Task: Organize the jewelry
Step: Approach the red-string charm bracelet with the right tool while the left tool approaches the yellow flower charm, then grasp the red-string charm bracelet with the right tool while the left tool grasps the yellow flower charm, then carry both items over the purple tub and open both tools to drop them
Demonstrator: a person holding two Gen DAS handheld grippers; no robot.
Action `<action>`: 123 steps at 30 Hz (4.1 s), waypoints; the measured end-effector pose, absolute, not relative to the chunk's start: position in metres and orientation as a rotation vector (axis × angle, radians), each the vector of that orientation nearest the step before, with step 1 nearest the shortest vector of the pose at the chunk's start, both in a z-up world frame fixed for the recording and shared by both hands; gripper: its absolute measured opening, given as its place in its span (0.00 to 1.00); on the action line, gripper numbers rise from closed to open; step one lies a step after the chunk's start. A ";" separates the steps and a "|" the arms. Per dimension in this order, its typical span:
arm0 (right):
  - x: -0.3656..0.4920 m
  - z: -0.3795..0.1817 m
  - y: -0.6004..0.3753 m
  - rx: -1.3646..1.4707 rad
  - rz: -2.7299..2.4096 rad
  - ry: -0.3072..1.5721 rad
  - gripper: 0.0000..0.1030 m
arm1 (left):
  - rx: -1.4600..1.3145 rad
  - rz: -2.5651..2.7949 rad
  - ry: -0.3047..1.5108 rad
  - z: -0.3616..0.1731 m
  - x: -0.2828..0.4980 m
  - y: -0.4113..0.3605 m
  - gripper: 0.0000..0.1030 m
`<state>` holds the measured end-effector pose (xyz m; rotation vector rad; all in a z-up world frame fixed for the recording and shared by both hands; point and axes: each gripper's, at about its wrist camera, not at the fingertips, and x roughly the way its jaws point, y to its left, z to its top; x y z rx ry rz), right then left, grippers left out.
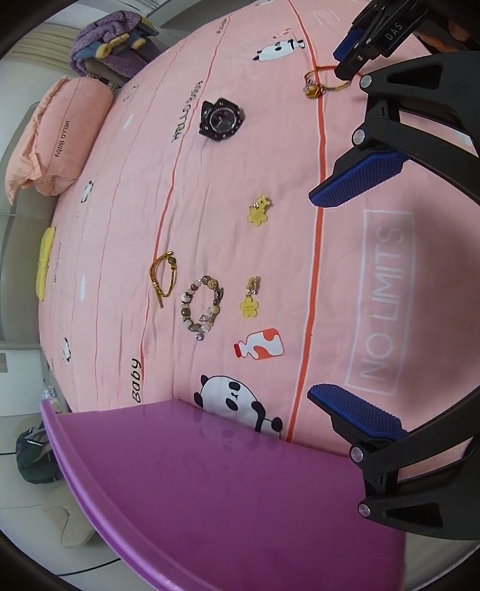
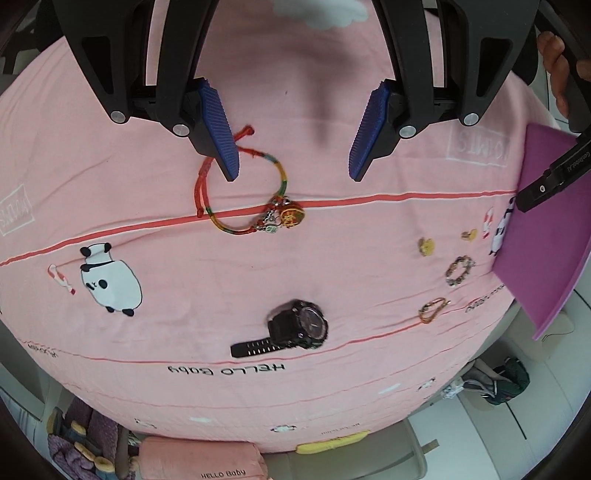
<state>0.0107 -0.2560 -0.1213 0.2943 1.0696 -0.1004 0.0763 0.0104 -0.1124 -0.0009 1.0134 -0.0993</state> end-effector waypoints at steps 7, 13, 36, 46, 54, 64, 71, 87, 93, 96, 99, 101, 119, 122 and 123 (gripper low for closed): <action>0.027 -0.140 -0.257 0.273 -0.129 1.088 0.58 | 0.008 -0.102 1.030 -0.137 0.110 0.006 0.92; 0.030 -0.149 -0.256 0.271 -0.159 1.087 0.58 | 0.046 -0.112 1.016 -0.148 0.132 0.003 0.92; 0.038 -0.161 -0.242 0.150 -0.218 1.059 0.31 | 0.040 -0.168 1.012 -0.182 0.154 0.001 0.31; 0.029 -0.146 -0.249 0.230 -0.167 1.035 0.09 | 0.033 -0.211 1.027 -0.166 0.129 -0.003 0.30; 0.009 -0.110 -0.240 0.246 -0.120 0.983 0.09 | 0.026 -0.241 0.991 -0.130 0.091 -0.008 0.30; -0.013 -0.043 -0.215 0.244 -0.025 0.862 0.09 | -0.030 -0.246 0.916 -0.061 0.049 0.022 0.30; -0.008 0.004 -0.165 0.202 0.108 0.782 0.09 | -0.054 -0.241 0.833 -0.010 0.027 0.050 0.30; 0.050 0.079 0.017 0.133 0.500 0.715 0.09 | -0.057 -0.007 0.704 0.054 0.030 0.192 0.30; 0.073 0.077 0.076 0.108 0.586 0.764 0.09 | -0.101 0.078 0.745 0.034 0.044 0.242 0.30; 0.083 0.067 0.101 0.084 0.606 0.802 0.09 | -0.110 0.103 0.770 0.021 0.048 0.256 0.30; 0.090 0.057 0.121 0.065 0.622 0.848 0.09 | -0.114 0.125 0.792 0.010 0.050 0.268 0.30; 0.094 0.054 0.129 0.052 0.627 0.868 0.09 | -0.127 0.135 0.811 0.004 0.051 0.278 0.30; 0.104 0.037 0.133 -0.011 0.552 0.924 0.42 | -0.182 0.226 0.839 -0.003 0.046 0.294 0.83; 0.103 0.037 0.128 0.000 0.552 0.928 0.42 | -0.190 0.235 0.834 -0.002 0.043 0.296 0.85; 0.102 0.038 0.126 -0.001 0.550 0.926 0.43 | -0.190 0.237 0.833 -0.001 0.042 0.295 0.85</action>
